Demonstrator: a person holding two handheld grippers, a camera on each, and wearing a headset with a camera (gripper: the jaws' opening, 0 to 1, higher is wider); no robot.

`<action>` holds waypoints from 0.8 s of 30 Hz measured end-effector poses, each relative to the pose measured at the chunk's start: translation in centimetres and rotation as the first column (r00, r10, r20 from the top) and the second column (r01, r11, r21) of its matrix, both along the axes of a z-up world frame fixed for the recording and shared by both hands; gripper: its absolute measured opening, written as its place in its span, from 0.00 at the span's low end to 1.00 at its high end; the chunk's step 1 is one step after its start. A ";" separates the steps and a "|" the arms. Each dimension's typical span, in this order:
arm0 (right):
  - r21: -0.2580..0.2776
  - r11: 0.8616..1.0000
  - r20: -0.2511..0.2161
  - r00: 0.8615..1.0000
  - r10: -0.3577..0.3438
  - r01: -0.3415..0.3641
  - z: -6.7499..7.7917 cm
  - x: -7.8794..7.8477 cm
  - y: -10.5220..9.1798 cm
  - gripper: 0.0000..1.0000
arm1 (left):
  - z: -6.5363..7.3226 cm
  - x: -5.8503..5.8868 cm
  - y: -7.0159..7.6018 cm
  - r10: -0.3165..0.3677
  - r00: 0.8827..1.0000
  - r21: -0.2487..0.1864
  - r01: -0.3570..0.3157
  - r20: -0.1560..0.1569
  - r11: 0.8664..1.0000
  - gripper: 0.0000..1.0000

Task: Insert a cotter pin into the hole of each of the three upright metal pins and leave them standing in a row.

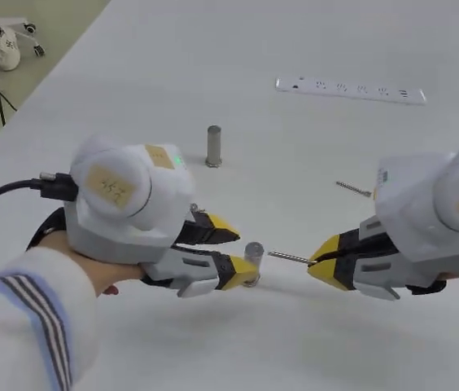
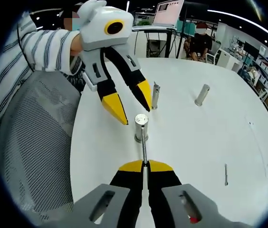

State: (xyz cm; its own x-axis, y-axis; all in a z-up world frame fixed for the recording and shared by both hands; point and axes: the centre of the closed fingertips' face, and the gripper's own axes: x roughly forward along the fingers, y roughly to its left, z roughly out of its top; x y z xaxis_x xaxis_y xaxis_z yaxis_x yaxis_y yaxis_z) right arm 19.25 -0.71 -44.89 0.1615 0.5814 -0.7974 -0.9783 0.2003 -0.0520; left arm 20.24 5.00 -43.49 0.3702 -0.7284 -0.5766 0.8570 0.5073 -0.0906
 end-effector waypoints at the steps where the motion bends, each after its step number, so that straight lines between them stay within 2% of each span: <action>1: 0.000 1.000 -0.002 1.000 0.001 -0.001 -0.1 0.0 0.0 0.00 | 0.0 0.1 -0.2 -0.002 1.000 -0.012 0.002 -0.008 1.000 0.22; 8: 0.006 1.000 -0.006 1.000 0.007 -0.007 -0.2 0.1 0.5 0.00 | 0.0 0.4 -0.4 -0.017 1.000 -0.010 0.017 0.000 1.000 0.18; 12: 0.010 1.000 -0.007 1.000 0.012 -0.012 -0.1 0.0 0.7 0.00 | 0.0 0.3 -0.5 -0.031 1.000 -0.007 0.031 0.001 1.000 0.10; 13: 0.010 1.000 -0.007 1.000 0.012 -0.012 -0.1 0.1 0.7 0.00 | 0.0 0.1 -0.6 -0.035 0.999 -0.012 0.035 -0.008 0.999 0.10; 15: 0.004 1.000 -0.005 1.000 0.017 -0.017 -0.2 0.1 0.8 0.00 | 0.1 0.0 -0.5 -0.039 0.999 -0.001 0.039 -0.002 0.999 0.09; 18: 0.002 1.000 -0.003 1.000 0.018 -0.018 -0.2 0.2 0.8 0.00 | 0.1 -0.1 -0.4 -0.066 0.998 0.034 0.065 0.024 0.997 0.09; 21: -0.007 1.000 0.003 1.000 0.023 -0.023 -0.4 0.3 0.8 0.00 | 0.1 -0.1 -0.4 -0.058 0.998 0.033 0.057 0.016 0.998 0.09; 23: 0.027 0.999 0.001 0.999 0.035 -0.035 -0.1 0.1 1.5 0.00 | 0.2 -0.1 -0.5 -0.049 0.999 0.024 0.048 0.006 0.999 0.09; 24: 0.019 0.999 0.000 0.999 0.034 -0.034 -0.1 0.1 1.5 0.00 | 0.2 -0.2 -0.5 -0.047 0.999 0.023 0.047 0.005 0.999 0.09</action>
State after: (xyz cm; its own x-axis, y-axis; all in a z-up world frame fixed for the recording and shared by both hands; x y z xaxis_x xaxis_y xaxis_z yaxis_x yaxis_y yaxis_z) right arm 19.38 0.78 -45.00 0.1409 0.6014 -0.7864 -0.9847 0.1676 -0.0483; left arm 20.03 4.52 -43.30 0.3393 -0.7315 -0.5914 0.8804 0.4684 -0.0742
